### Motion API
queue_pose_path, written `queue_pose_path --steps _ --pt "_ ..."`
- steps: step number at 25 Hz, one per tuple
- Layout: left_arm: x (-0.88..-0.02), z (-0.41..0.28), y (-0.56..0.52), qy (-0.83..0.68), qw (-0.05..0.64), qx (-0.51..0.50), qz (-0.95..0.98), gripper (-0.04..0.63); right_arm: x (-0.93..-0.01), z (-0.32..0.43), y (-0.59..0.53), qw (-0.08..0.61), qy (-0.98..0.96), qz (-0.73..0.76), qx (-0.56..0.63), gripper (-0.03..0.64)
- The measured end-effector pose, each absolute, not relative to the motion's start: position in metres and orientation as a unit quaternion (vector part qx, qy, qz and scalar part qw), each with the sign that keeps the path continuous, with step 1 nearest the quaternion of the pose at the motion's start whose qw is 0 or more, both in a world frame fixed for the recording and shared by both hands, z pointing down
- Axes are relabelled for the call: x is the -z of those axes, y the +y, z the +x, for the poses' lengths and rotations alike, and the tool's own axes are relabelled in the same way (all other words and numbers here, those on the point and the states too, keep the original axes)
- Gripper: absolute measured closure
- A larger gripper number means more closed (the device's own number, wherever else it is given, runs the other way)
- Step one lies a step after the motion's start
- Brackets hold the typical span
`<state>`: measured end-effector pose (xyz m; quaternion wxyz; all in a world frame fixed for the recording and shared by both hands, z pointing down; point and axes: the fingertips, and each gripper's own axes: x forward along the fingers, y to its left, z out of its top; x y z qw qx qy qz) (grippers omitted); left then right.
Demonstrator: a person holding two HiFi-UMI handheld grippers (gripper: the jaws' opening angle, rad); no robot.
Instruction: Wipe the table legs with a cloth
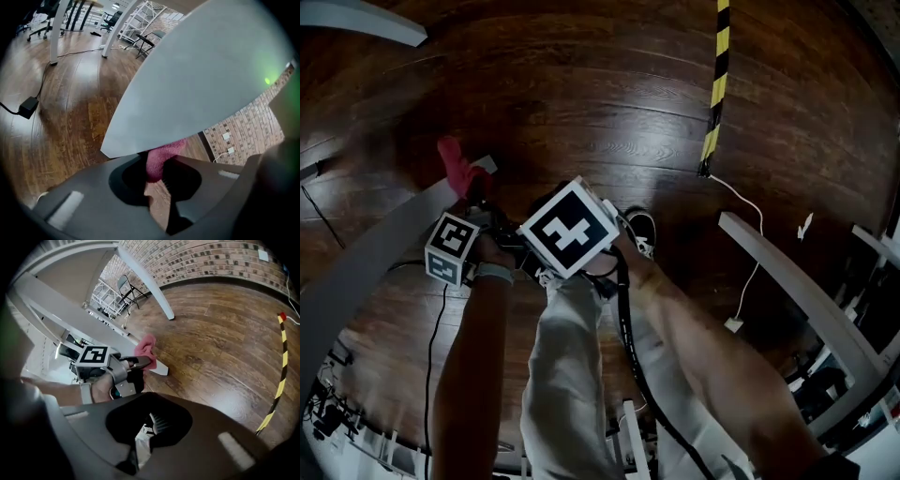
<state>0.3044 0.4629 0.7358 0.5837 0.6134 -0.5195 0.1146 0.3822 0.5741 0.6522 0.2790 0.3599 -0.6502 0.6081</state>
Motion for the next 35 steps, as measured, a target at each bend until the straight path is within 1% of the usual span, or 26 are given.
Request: queue_pose_path --steps 4,12,14,18,26,35 --pt "-0.776 0.303 0.465 -0.524 0.589 -0.116 0.604 0.545 -0.681 0.391 0.586 0.264 -0.646 0.362 -0.618 0.624" --pt "-0.839 0.302 0.469 -0.529 0.590 -0.130 0.596 0.545 -0.733 0.411 0.601 0.258 -0.624 0.378 -0.633 0.624" --pt "-0.854 0.300 0.477 -0.520 0.598 -0.158 0.589 0.545 -0.740 0.414 0.602 0.257 -0.620 0.383 -0.635 0.624" --pt "-0.882 0.291 0.521 -0.486 0.628 -0.275 0.542 0.546 -0.747 0.417 0.601 0.247 -0.614 0.395 -0.637 0.624" --pt "-0.851 0.266 0.521 -0.491 0.586 -0.324 0.558 0.546 -0.722 0.410 0.607 0.242 -0.607 0.394 -0.646 0.624" --pt "-0.749 0.244 0.509 -0.534 0.525 -0.317 0.582 0.548 -0.639 0.396 0.610 0.256 -0.629 0.375 -0.631 0.624"
